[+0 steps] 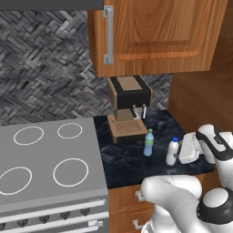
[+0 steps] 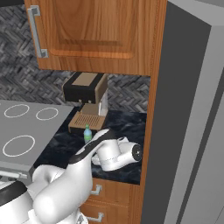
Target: Take the bottled waters from the counter and place them in the freezer to freeze. Close the freezer door after placing the bottles.
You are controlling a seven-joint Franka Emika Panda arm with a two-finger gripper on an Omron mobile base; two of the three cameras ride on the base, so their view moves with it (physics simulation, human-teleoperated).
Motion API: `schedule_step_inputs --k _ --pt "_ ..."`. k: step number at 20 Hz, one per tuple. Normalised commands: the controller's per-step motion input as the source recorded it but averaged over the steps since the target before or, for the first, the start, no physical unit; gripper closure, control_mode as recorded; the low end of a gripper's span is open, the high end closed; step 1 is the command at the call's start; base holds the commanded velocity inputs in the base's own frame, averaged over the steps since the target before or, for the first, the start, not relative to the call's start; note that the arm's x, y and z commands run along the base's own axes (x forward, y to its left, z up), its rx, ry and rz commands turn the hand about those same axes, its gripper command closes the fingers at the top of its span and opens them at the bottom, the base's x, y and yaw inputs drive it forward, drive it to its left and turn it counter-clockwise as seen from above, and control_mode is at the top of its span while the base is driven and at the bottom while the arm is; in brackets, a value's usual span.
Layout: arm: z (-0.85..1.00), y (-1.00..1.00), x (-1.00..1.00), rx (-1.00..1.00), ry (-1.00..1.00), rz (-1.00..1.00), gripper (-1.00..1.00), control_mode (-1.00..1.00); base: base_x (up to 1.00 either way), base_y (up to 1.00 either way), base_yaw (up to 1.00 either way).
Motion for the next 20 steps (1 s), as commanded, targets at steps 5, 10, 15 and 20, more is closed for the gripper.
schedule_step_inputs --k 5,10,15,20 --pt "0.00 0.10 0.00 0.00 0.00 0.01 -1.00 -1.00 0.00 0.00 0.00" --pt "0.00 0.16 0.00 0.00 0.00 0.00 -1.00 -1.00 0.00 0.00 0.00" --pt "0.00 0.14 0.01 0.00 0.00 0.00 -1.00 -1.00 0.00 0.00 0.00" --pt "0.00 0.09 0.01 0.00 0.00 0.00 -1.00 -1.00 0.00 0.00 0.00"
